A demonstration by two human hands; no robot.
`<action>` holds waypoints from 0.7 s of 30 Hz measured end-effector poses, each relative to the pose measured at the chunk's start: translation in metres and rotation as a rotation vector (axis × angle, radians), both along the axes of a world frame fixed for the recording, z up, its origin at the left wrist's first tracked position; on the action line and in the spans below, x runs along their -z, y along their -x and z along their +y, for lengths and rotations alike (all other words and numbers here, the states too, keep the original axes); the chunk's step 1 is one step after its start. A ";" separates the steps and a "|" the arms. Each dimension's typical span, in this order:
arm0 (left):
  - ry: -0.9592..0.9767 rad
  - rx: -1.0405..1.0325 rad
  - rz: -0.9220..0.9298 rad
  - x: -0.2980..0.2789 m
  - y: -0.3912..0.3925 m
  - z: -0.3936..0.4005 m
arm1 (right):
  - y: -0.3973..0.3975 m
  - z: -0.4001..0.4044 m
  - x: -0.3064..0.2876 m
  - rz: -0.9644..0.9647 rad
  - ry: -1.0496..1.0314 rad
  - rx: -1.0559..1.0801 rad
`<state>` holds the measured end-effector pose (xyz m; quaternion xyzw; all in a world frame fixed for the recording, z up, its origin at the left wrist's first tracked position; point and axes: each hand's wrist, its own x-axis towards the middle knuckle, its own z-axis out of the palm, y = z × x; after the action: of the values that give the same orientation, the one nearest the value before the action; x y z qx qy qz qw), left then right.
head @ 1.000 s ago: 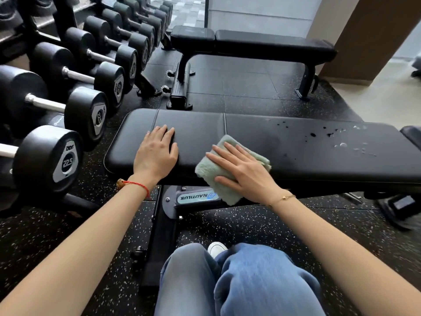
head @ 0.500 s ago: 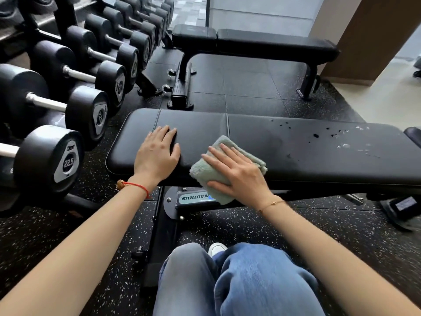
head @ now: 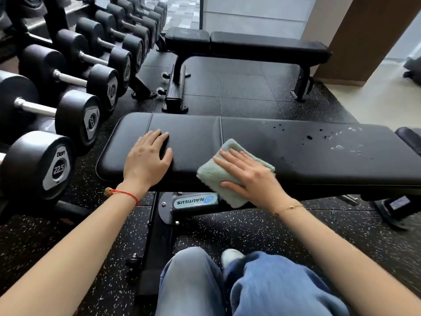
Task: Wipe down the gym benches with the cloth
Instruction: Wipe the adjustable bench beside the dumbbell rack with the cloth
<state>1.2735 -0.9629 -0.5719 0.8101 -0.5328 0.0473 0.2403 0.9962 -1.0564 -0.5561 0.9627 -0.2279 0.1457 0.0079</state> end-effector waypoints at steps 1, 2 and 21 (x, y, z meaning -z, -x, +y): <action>0.004 -0.002 -0.002 0.000 0.000 0.000 | 0.017 -0.010 -0.001 0.003 -0.024 0.017; 0.004 -0.003 -0.002 -0.001 0.000 0.000 | 0.034 -0.021 -0.002 -0.017 -0.070 0.069; -0.055 -0.082 0.081 -0.019 0.088 -0.044 | 0.042 -0.159 -0.018 0.081 -0.261 0.430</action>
<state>1.1856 -1.0071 -0.5528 0.8389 -0.4899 0.0094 0.2371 0.9544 -1.2152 -0.5384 0.8900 -0.4437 0.0715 -0.0768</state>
